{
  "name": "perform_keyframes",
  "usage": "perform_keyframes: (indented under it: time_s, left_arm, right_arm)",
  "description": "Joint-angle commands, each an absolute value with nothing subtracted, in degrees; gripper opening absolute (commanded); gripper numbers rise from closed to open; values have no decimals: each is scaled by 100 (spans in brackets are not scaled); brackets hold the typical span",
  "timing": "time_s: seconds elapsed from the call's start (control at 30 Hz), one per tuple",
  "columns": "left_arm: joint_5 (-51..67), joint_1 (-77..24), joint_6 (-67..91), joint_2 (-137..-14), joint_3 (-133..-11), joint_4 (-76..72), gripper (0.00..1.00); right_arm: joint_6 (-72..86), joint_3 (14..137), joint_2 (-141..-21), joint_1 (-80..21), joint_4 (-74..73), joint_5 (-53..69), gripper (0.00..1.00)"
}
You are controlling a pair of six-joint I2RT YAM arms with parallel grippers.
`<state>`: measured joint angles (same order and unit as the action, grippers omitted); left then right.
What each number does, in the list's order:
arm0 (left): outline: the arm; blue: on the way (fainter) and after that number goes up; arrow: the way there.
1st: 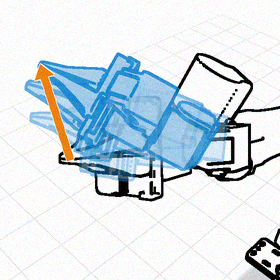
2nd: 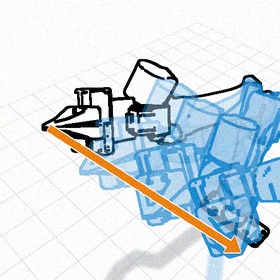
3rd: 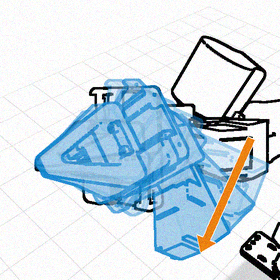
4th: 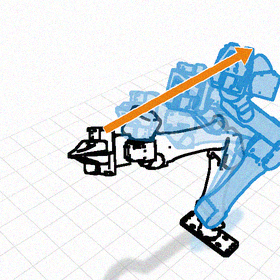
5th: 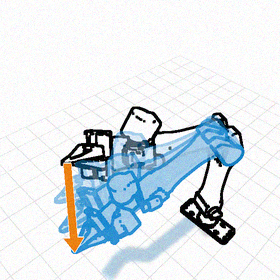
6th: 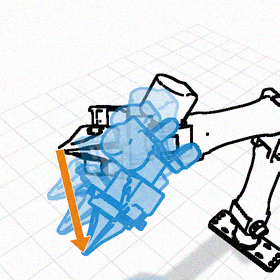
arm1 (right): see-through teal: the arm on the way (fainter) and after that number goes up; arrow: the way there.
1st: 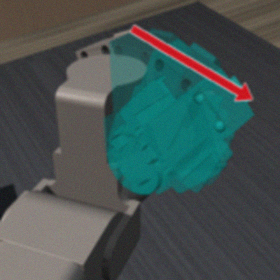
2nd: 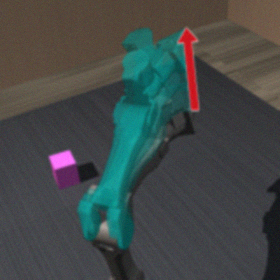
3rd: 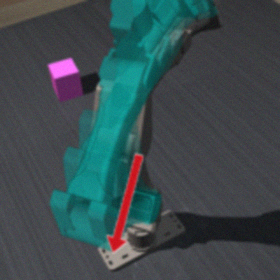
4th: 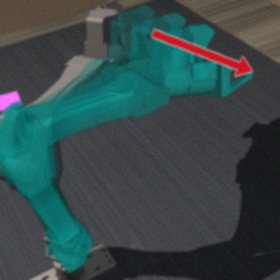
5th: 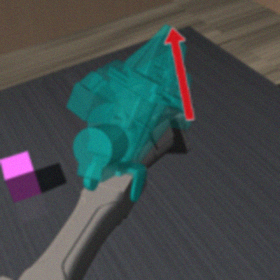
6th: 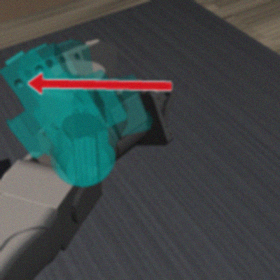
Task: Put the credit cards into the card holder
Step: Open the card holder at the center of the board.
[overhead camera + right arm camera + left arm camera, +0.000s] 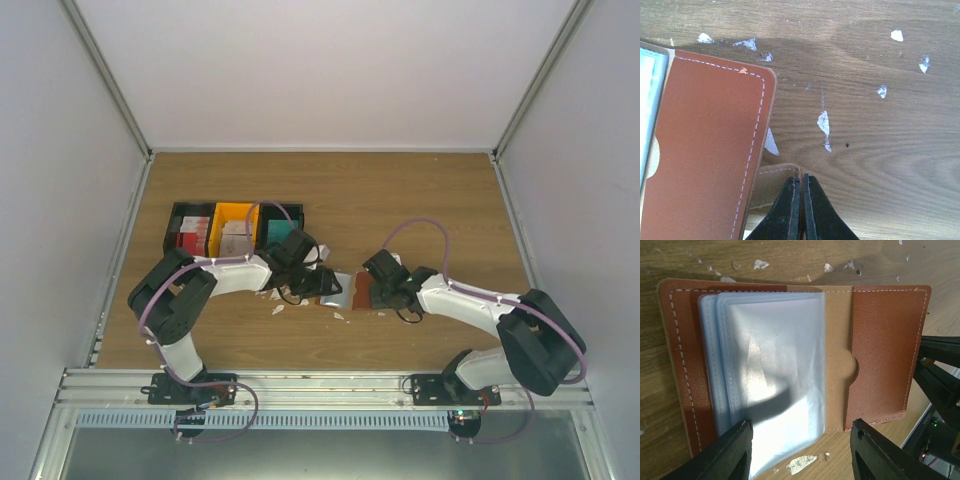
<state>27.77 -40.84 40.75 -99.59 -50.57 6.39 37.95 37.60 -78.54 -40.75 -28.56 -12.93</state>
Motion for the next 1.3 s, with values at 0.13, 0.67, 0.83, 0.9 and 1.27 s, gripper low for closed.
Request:
perform_keyframes:
  time_s: [0.13,0.67,0.83,0.9,1.27]
  left_arm:
    - [2314,-4167,4158,-9561,-4908,983,54]
    - [2224,-4322,4082,-9800,-5039,1042,48]
    - [2221,-4364,4072,-9972,-5149,1106,51]
    - [2324,-4376,4073,-10028,-5157,1037,52]
    - [3190,-4557,3849,-10214,-5517,365,47]
  right_arm:
    - [3801,3603,-7870,-4025,-2576,-1245,0]
    - [3735,3525,-7968,-4023,-2375,-1022,1]
    - [3719,3509,-7973,-4025,-2310,-930,1]
    - [3705,3502,-7972,-4029,-2271,-867,0]
    - [3694,3441,-7858,-4025,-2031,-550,1]
